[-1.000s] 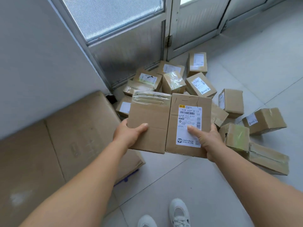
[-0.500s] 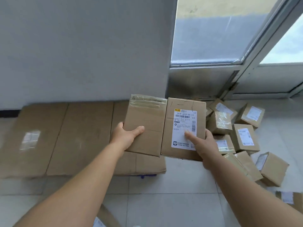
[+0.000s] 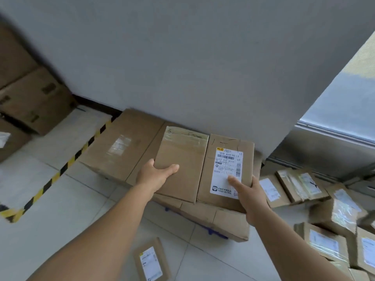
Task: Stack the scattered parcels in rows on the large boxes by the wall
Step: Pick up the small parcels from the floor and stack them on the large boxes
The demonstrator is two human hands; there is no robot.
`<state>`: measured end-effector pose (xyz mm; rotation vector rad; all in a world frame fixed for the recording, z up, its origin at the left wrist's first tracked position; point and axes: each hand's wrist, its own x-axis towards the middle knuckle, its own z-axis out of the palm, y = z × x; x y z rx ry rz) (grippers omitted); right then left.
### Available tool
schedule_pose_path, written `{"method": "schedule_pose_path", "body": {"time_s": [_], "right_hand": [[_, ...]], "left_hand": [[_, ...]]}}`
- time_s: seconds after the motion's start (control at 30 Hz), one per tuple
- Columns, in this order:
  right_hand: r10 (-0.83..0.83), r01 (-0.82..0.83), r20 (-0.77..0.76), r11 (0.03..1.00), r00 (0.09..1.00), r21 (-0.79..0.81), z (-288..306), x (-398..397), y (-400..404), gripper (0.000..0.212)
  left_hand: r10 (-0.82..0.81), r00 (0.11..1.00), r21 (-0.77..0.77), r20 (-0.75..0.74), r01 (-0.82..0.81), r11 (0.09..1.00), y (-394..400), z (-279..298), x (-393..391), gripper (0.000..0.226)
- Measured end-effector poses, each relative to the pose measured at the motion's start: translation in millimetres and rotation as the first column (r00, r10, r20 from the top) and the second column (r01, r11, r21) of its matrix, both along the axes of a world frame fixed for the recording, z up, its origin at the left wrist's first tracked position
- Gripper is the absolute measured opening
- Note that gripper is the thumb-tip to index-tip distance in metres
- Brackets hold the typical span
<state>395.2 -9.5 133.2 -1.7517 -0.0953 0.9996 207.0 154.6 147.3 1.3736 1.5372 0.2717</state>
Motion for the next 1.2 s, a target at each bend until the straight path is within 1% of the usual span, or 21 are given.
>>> {"method": "schedule_pose_path", "body": {"time_s": [0.07,0.2,0.33,0.53,0.7,0.77,0.93,1.1,1.2], "right_hand": [[0.039,-0.039,0.022,0.999,0.999,0.007,8.2,-27.3,23.0,0.033],[0.093,-0.093,0.063,0.996,0.994,-0.002,24.0,-88.3,67.9,0.032],[0.087,-0.084,0.085,0.996,0.993,-0.032,35.1,-153.7,109.4,0.029],[0.046,-0.042,0.076,0.997,0.996,-0.062,49.6,-253.3,165.8,0.028],[0.049,-0.047,0.031,0.997,0.998,-0.054,56.0,-308.3,214.1,0.03],[0.054,-0.053,0.004,0.997,0.999,-0.049,54.5,-321.9,234.8,0.031],[0.055,-0.056,-0.027,0.998,0.998,-0.039,43.7,-335.0,289.6,0.041],[0.038,-0.04,-0.037,0.998,0.999,-0.049,21.1,-327.5,349.2,0.056],[0.014,-0.016,-0.035,0.997,0.999,-0.069,1.4,-309.2,389.9,0.065]], "left_hand": [[0.041,0.999,-0.006,0.031,-0.041,0.999,16.3,7.0,-32.4,0.107],[0.077,0.995,0.003,0.065,-0.078,0.997,51.0,24.1,-98.5,0.089],[0.048,0.996,0.034,0.074,-0.05,0.998,91.8,36.8,-165.2,0.074],[-0.013,0.999,0.046,0.033,0.011,0.999,151.7,57.0,-262.8,0.064],[-0.014,0.998,0.033,0.068,0.012,0.999,196.0,69.5,-320.9,0.056],[-0.008,0.998,0.031,0.064,0.006,0.999,213.8,70.8,-336.1,0.055],[0.012,0.998,0.031,0.058,-0.014,0.999,262.9,63.2,-353.2,0.054],[0.031,0.998,0.038,0.063,-0.033,0.999,321.7,44.9,-342.2,0.061],[0.027,0.999,0.034,0.045,-0.028,0.999,364.4,28.1,-323.8,0.061]]}}
